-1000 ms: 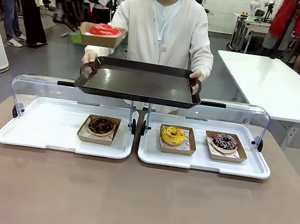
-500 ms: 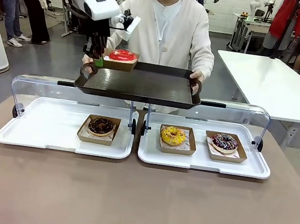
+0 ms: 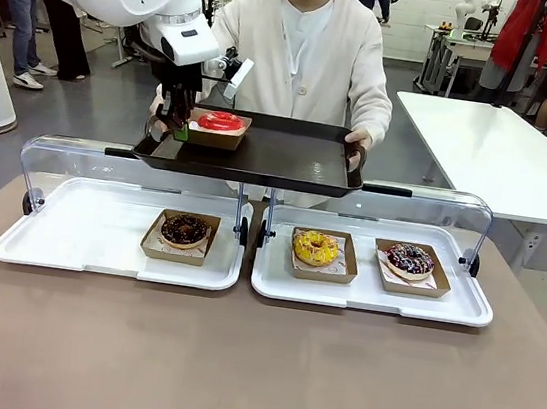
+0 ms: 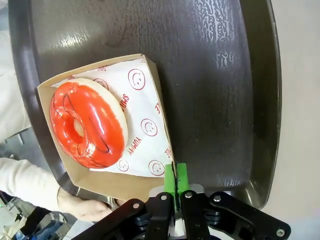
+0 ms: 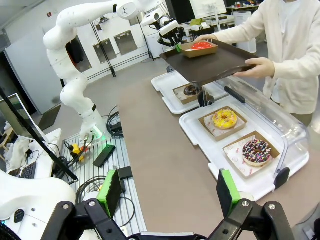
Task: Provide the desired donut to the person.
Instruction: Place the picked Paper togo box onto the Handle tray extended by the person.
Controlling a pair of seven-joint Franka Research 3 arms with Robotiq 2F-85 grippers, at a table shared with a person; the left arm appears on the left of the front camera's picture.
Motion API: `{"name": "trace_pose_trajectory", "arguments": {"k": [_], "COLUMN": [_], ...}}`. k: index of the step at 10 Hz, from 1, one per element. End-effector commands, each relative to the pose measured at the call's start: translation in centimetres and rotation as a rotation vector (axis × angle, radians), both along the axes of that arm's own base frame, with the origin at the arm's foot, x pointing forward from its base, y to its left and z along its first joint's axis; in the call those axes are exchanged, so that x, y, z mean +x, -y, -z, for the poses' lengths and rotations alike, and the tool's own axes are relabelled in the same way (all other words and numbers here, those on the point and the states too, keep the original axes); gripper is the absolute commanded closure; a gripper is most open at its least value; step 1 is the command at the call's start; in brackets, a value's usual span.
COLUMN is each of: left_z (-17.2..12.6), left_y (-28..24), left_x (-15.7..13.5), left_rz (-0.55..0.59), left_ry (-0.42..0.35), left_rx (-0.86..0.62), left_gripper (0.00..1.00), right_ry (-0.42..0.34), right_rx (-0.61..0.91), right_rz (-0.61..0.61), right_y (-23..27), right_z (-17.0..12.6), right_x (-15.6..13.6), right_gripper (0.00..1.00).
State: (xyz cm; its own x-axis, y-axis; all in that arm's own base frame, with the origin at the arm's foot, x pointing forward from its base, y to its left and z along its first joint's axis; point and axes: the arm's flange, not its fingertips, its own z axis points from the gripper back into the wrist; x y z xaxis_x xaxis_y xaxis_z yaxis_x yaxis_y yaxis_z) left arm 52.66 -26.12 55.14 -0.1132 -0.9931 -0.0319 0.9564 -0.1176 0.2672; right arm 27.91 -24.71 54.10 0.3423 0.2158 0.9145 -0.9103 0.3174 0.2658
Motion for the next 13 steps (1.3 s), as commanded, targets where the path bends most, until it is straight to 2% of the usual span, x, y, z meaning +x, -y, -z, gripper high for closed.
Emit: {"name": "trace_pose_trajectory", "arguments": {"k": [1, 2, 3, 4, 5, 7, 8, 9, 13], "left_z": [-0.17, -0.14, -0.21, -0.25, -0.25, -0.41, -0.53, -0.60, -0.66], "left_y": [0.26, 0.28, 0.28, 0.23, 0.18, 0.00, -0.05, -0.12, -0.31], "left_x": [0.50, 0.51, 0.59, 0.54, 0.53, 0.50, 0.43, 0.39, 0.31], "left_rz": [-0.010, -0.011, -0.010, -0.010, -0.012, -0.014, -0.013, -0.012, -0.013], "left_ry": [-0.004, -0.006, -0.008, -0.010, -0.014, -0.018, -0.019, -0.021, -0.027], "left_rx": [-0.003, -0.008, -0.007, -0.005, -0.006, -0.006, -0.006, -0.007, -0.012], "left_gripper": [0.99, 0.90, 0.48, 0.33, 0.00, 0.00, 0.11, 0.02, 0.00], "right_ry": [0.023, 0.023, 0.023, 0.023, 0.023, 0.023, 0.023, 0.023, 0.023], "right_rx": [0.015, 0.015, 0.015, 0.015, 0.015, 0.015, 0.015, 0.015, 0.015], "right_rz": [-0.004, -0.004, -0.004, -0.004, -0.004, -0.004, -0.004, -0.004, -0.004], "right_y": [0.11, 0.11, 0.11, 0.11, 0.11, 0.11, 0.11, 0.11, 0.11], "right_z": [-0.04, -0.04, -0.04, -0.04, -0.04, -0.04, -0.04, -0.04, -0.04], "right_x": [0.05, 0.05, 0.05, 0.05, 0.05, 0.05, 0.05, 0.05, 0.05], "right_gripper": [0.00, 0.00, 0.00, 0.00, 0.00, 0.00, 0.00, 0.00, 0.00]}}
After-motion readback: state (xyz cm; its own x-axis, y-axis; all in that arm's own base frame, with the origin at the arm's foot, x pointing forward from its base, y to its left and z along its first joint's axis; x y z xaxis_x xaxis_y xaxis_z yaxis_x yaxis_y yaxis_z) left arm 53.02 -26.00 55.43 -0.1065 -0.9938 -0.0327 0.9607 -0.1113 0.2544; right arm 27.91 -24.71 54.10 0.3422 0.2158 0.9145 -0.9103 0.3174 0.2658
